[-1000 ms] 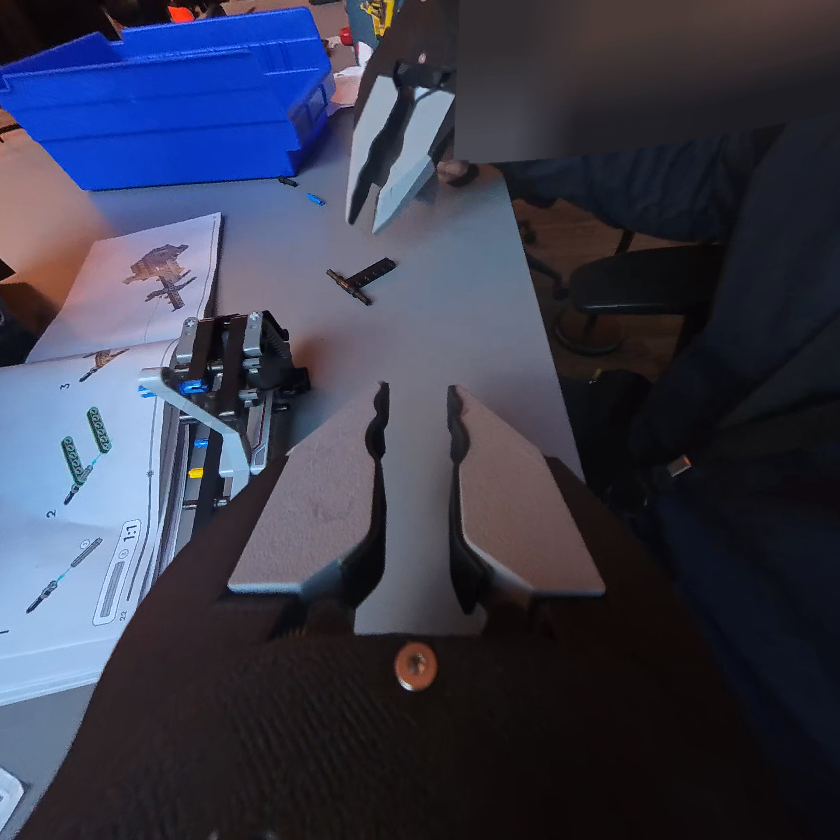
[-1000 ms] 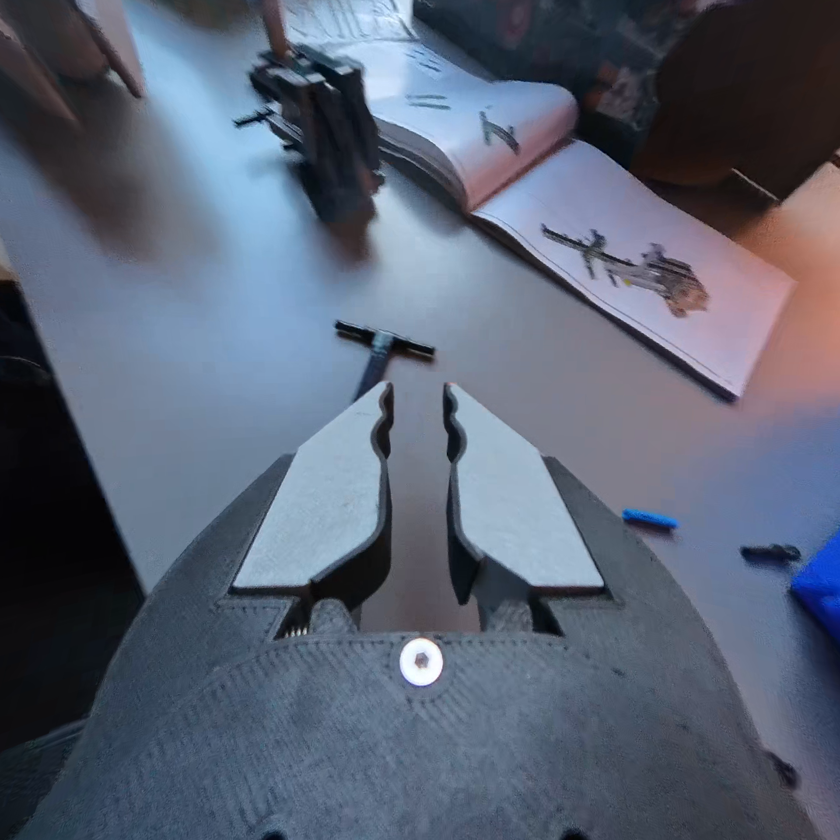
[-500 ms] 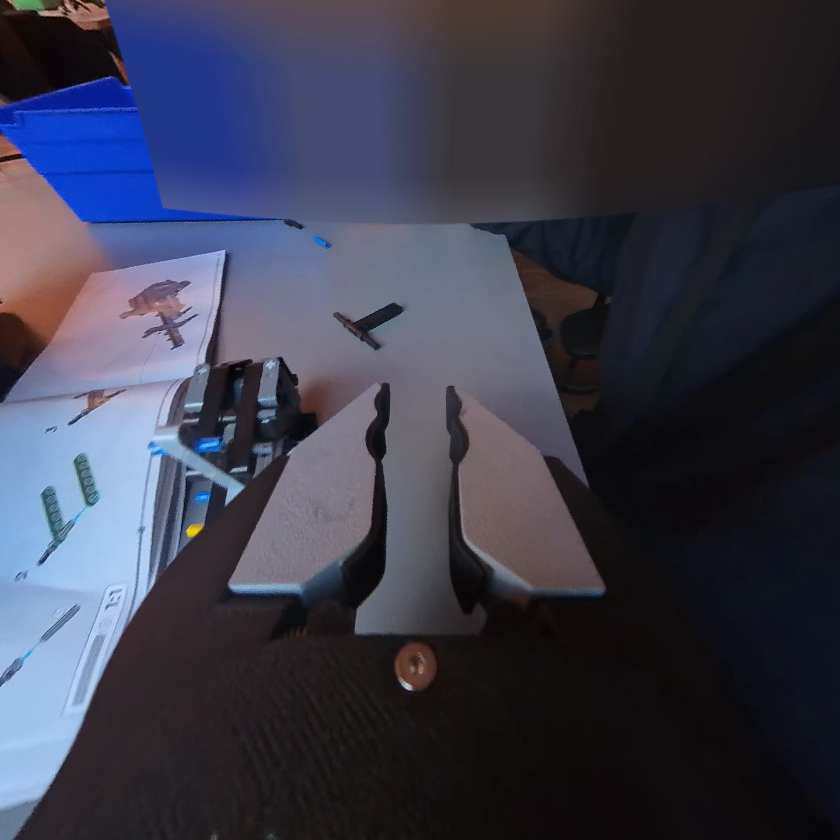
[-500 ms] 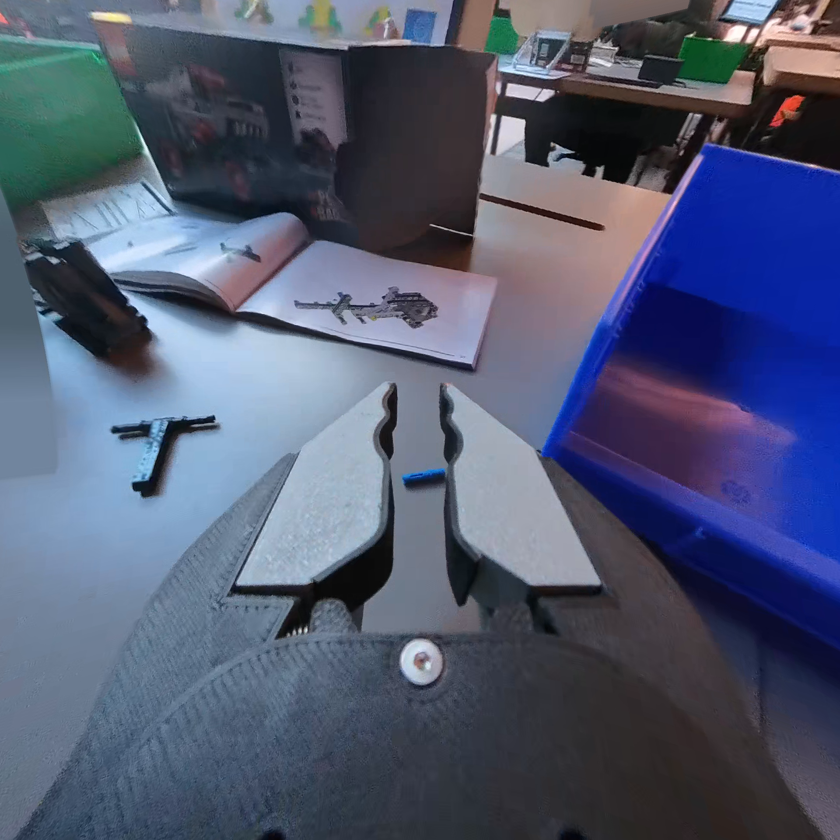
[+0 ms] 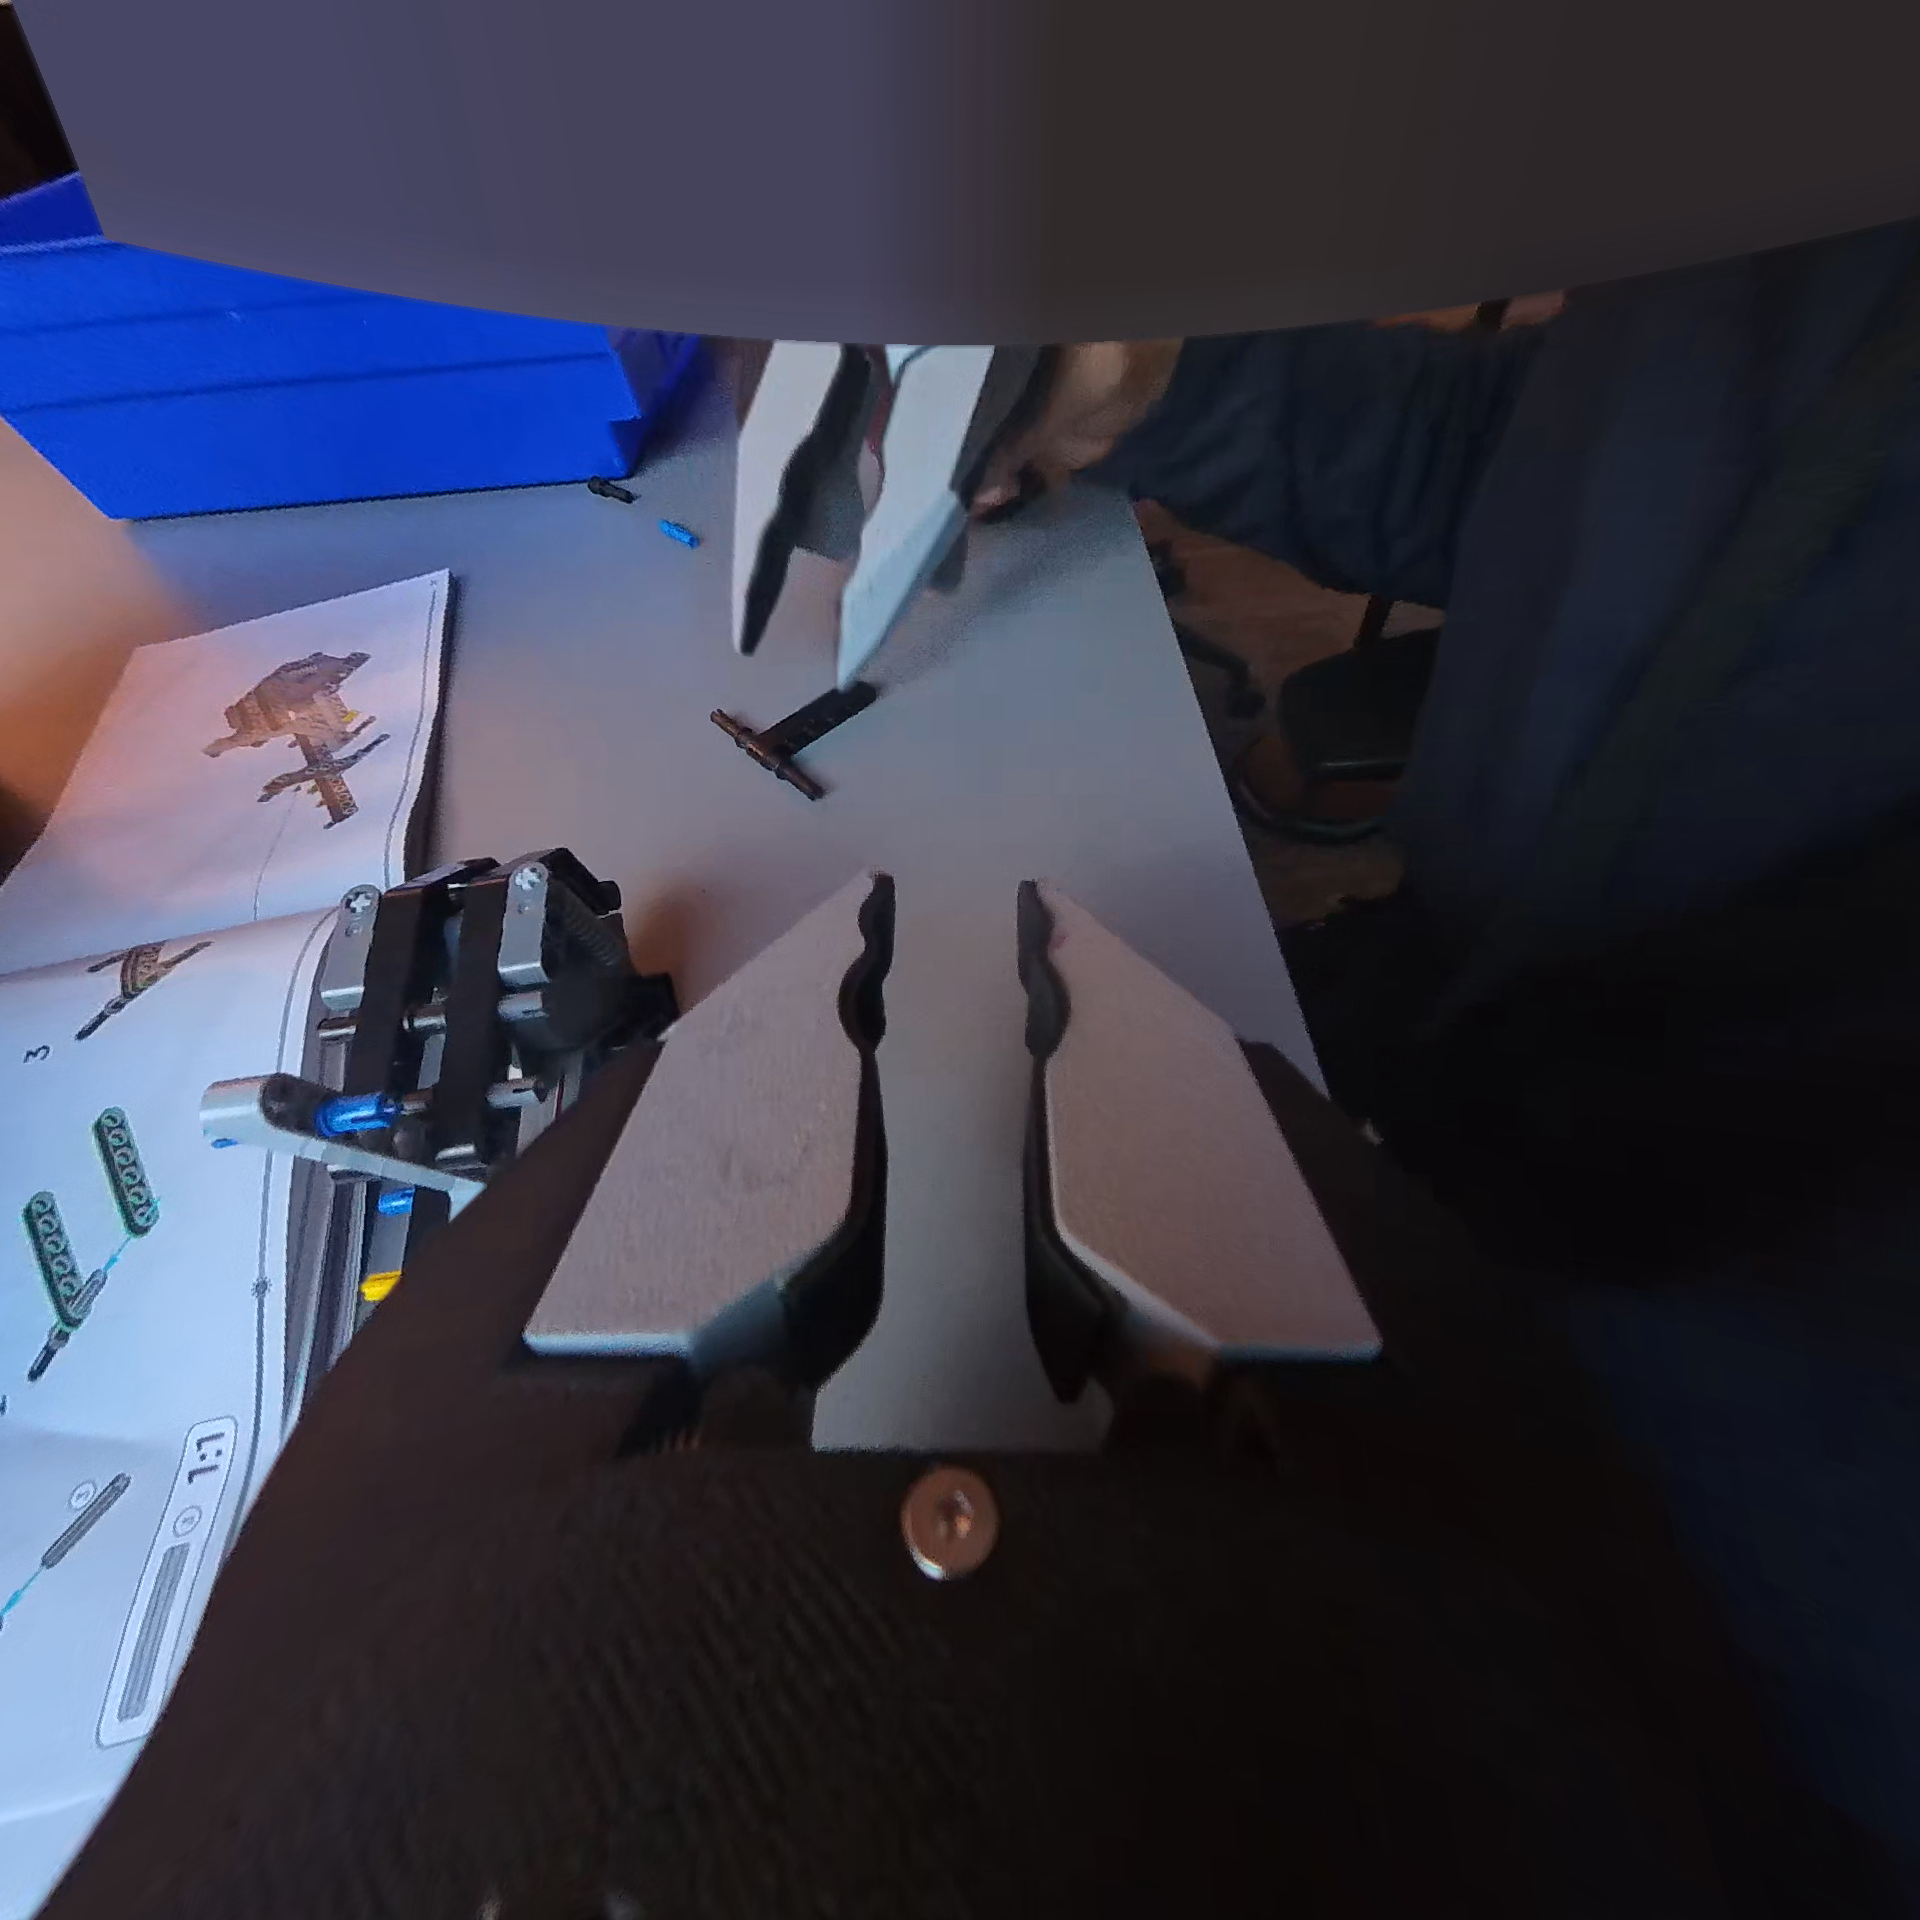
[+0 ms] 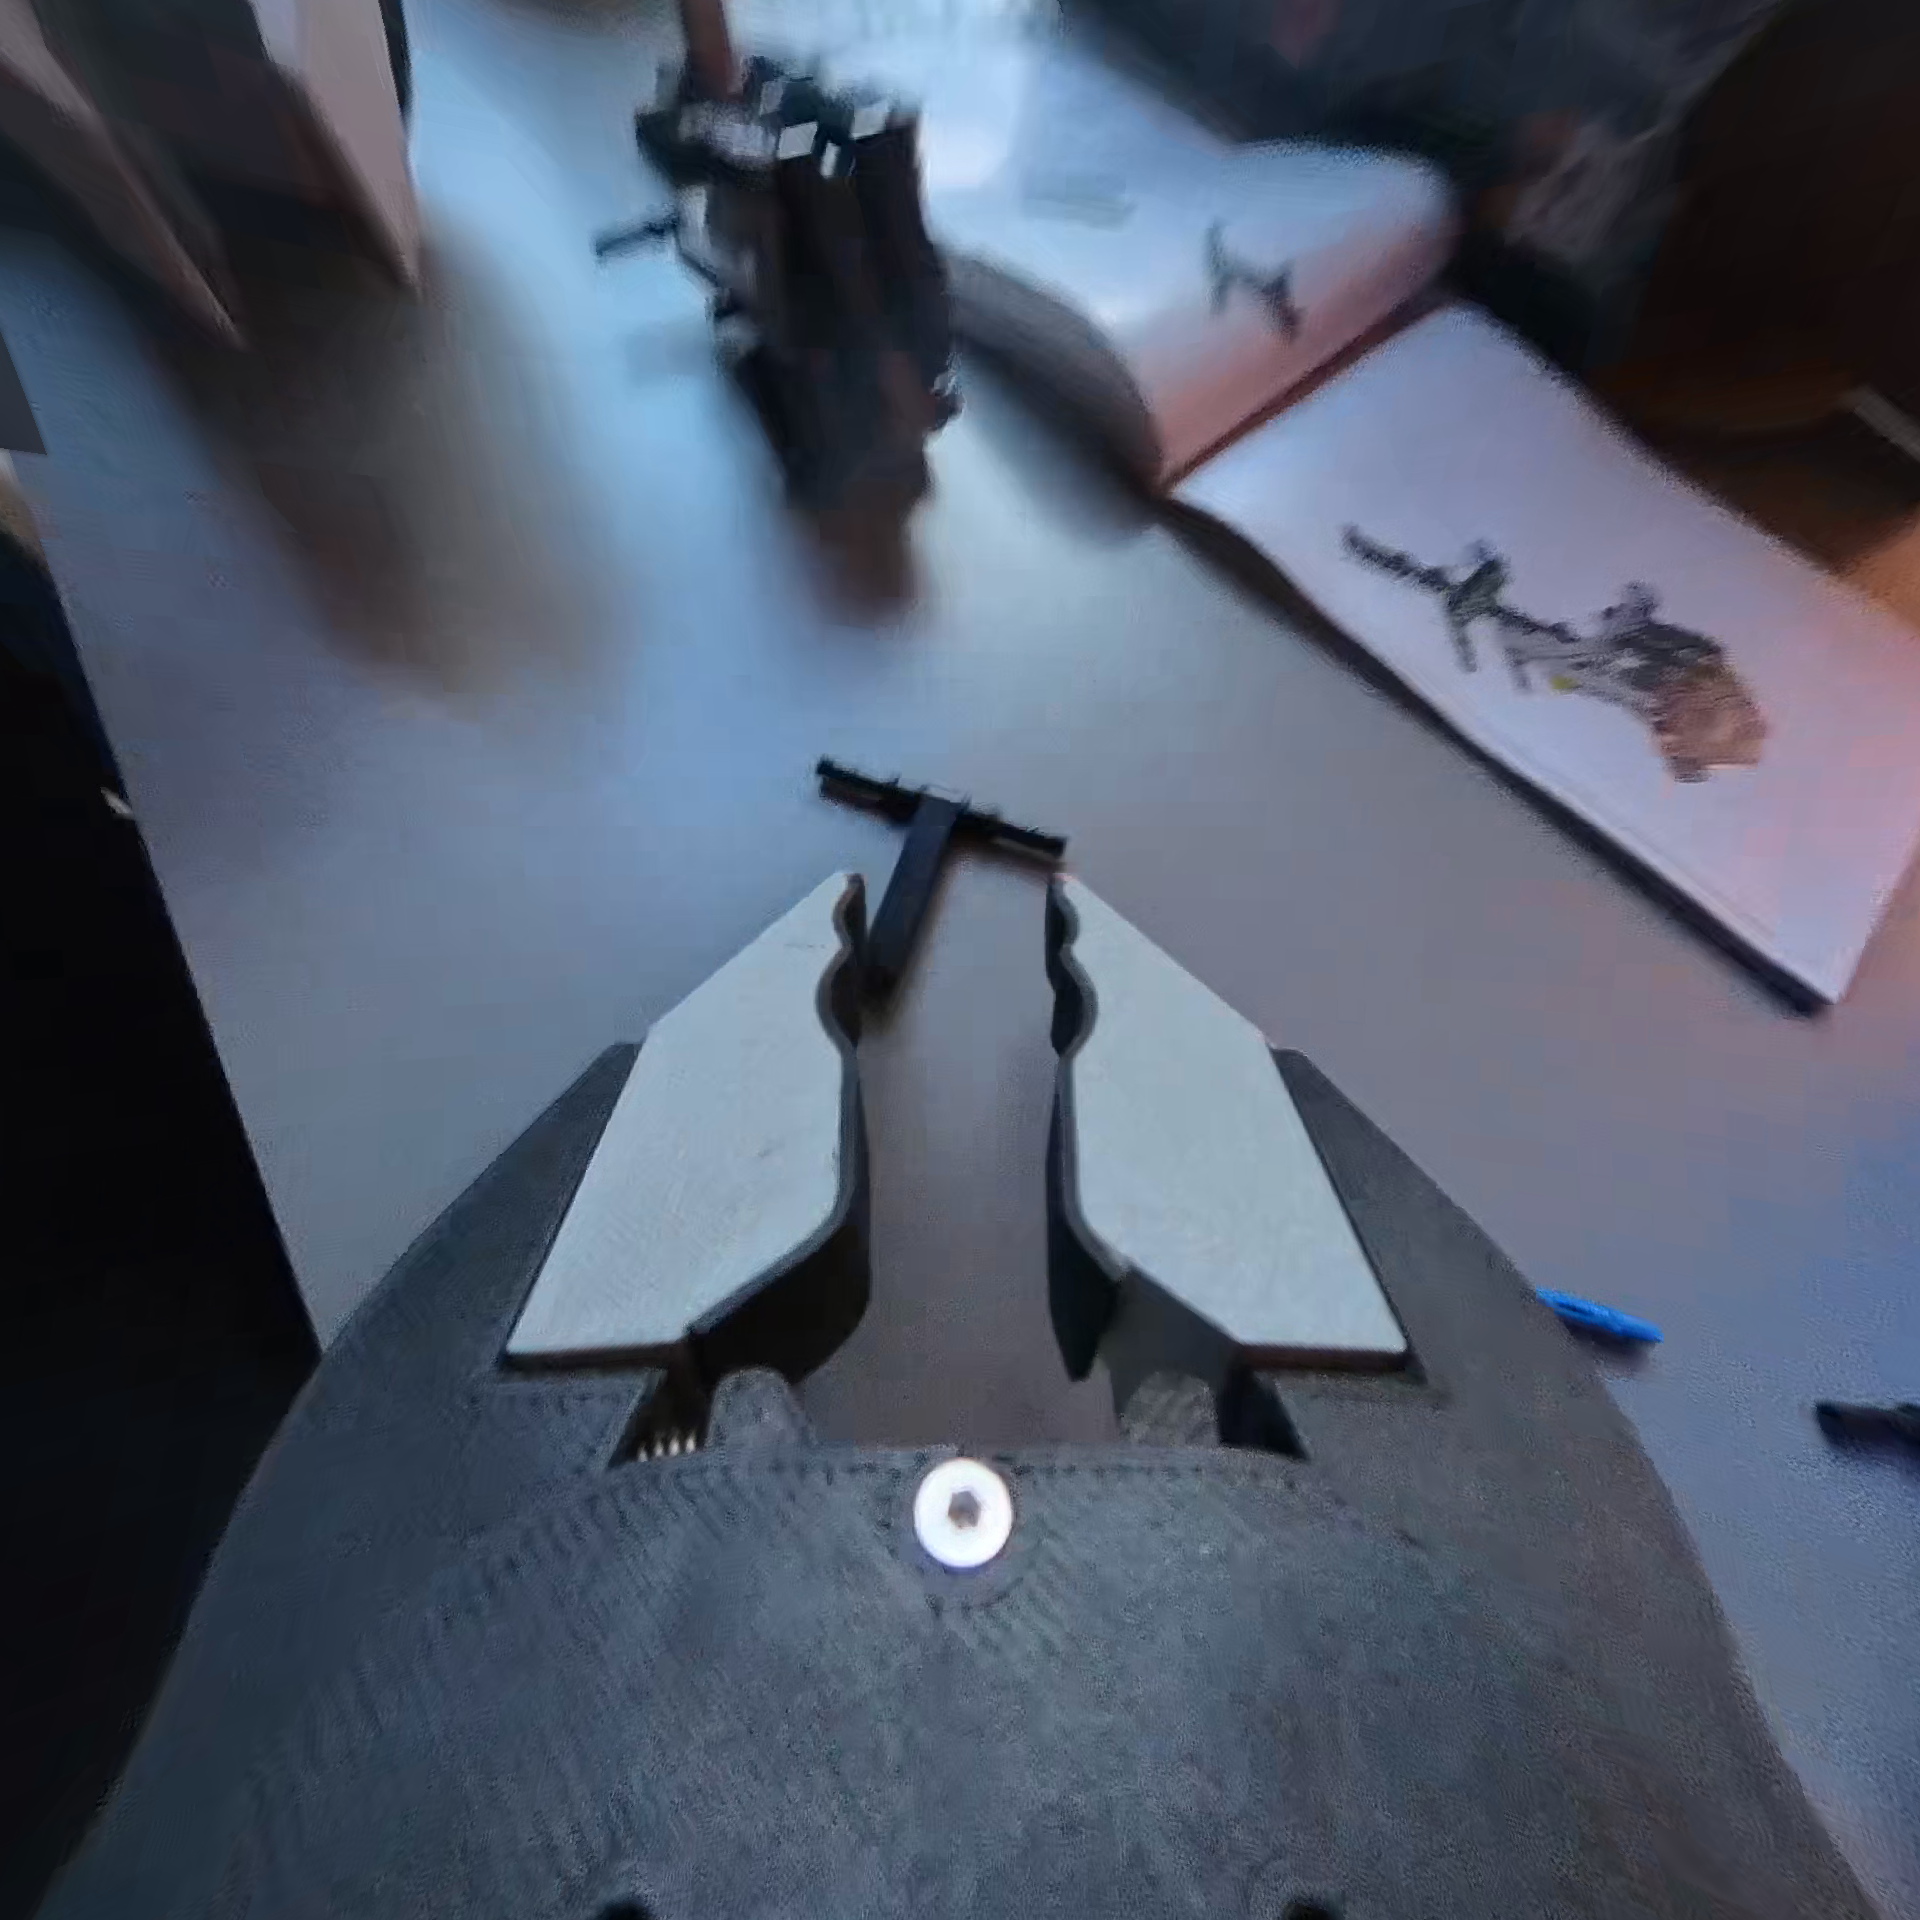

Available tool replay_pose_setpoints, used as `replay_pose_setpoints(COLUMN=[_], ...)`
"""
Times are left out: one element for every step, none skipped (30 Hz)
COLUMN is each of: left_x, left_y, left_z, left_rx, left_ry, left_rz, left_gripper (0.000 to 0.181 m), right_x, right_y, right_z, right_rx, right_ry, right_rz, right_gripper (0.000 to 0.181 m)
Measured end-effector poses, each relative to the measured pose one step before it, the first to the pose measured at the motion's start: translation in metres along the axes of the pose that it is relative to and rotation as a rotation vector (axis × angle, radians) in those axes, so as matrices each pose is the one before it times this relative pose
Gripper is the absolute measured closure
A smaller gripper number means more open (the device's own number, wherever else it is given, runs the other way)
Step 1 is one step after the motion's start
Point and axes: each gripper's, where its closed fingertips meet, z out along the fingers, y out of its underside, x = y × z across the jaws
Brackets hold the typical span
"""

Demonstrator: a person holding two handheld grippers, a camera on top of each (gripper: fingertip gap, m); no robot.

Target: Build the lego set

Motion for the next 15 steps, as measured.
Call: replay_pose_setpoints(left_x=[0.00063,0.00008,0.00004,-0.00013,0.00021,0.00039,0.00002,0.00007,0.00021,0.00006,0.00031,0.00043,0.00046,0.00041,0.00059], left_y=[0.00061,0.00109,0.00152,0.00127,0.00080,0.00038,0.00007,-0.00004,0.00007,0.00013,0.00018,0.00032,0.00036,0.00046,0.00041], left_z=[-0.00008,0.00013,0.00031,0.00030,0.00000,-0.00023,-0.00042,-0.00045,-0.00032,-0.00022,-0.00016,-0.00005,0.00005,0.00012,-0.00007], left_rx=[-0.0034,-0.0074,-0.0099,-0.0084,-0.0052,-0.0016,0.0009,0.0010,0.0006,-0.0001,-0.0010,-0.0019,-0.0028,-0.0031,-0.0029], left_ry=[0.0023,-0.0004,0.0010,0.0016,0.0025,0.0013,-0.0023,-0.0019,0.0002,0.0010,0.0018,0.0023,0.0010,0.0000,0.0005], left_rz=[-0.0004,-0.0025,-0.0049,-0.0053,-0.0038,-0.0009,0.0012,0.0012,-0.0004,-0.0019,-0.0015,0.0003,0.0017,0.0024,0.0028], left_gripper=[0.159,0.159,0.158,0.157,0.157,0.157,0.157,0.157,0.157,0.157,0.157,0.157,0.157,0.157,0.157], right_x=[-0.00301,-0.00329,-0.00587,-0.00394,-0.00223,-0.00303,-0.00383,-0.00143,0.00123,-0.00011,-0.00205,-0.00227,-0.00109,0.00048,0.00363], right_y=[0.00533,0.00404,-0.00291,0.00016,-0.00159,-0.00096,-0.00105,-0.00117,-0.00153,-0.00219,-0.00254,-0.00281,-0.00335,-0.00376,-0.00436], right_z=[0.00538,0.00375,0.00099,0.00168,0.00080,0.00069,0.00059,0.00108,0.00172,0.00228,0.00236,0.00190,0.00018,-0.00318,-0.00712], right_rx=[-0.0503,-0.0370,0.0091,-0.0078,0.0054,0.0029,0.0028,0.0008,-0.0011,0.0001,0.0003,0.0030,0.0113,0.0232,0.0377], right_ry=[0.0012,-0.0063,-0.0296,-0.0231,-0.0191,-0.0286,-0.0327,-0.0146,0.0033,-0.0002,-0.0061,-0.0010,0.0061,0.0083,0.0146], right_rz=[-0.0285,-0.0258,-0.0148,-0.0124,-0.0084,-0.0074,-0.0082,-0.0036,0.0076,0.0105,0.0036,-0.0037,-0.0045,-0.0008,0.0133], right_gripper=[0.150,0.156,0.172,0.176,0.176,0.176,0.176,0.176,0.176,0.176,0.175,0.171,0.165,0.163,0.163])
